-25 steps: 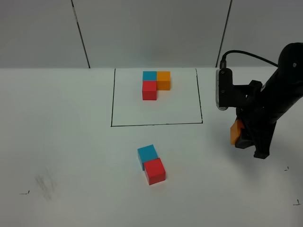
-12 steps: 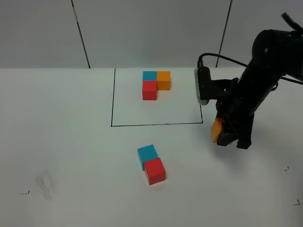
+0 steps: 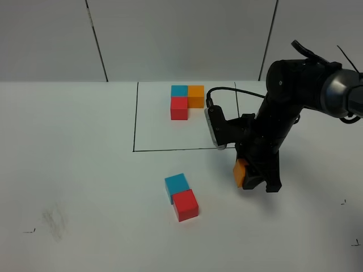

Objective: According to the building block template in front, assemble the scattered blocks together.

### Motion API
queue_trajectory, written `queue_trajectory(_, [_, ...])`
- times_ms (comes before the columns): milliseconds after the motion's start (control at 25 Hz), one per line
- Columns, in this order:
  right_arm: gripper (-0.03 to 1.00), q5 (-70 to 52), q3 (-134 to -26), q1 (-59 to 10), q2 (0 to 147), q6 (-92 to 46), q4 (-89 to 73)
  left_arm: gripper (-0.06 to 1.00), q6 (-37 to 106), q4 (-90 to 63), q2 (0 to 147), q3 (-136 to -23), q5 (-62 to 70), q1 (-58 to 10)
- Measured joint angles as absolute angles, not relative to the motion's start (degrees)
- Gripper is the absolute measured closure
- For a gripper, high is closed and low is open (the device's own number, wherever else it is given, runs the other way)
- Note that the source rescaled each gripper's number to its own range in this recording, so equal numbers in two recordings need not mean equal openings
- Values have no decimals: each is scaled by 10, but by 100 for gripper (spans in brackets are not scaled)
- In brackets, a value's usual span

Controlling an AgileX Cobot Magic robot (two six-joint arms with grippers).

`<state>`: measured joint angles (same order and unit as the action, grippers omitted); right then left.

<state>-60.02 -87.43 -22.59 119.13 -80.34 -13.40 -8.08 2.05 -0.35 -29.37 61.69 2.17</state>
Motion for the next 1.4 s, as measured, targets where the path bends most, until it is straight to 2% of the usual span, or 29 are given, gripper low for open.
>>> queue_trajectory(720, [77, -596, -987, -289, 1288, -819, -140, -5, -81, 21, -3, -294, 617, 22])
queue_trajectory(1400, [77, -596, -993, -316, 1299, -824, -131, -5, -81, 21, -3, -294, 617, 22])
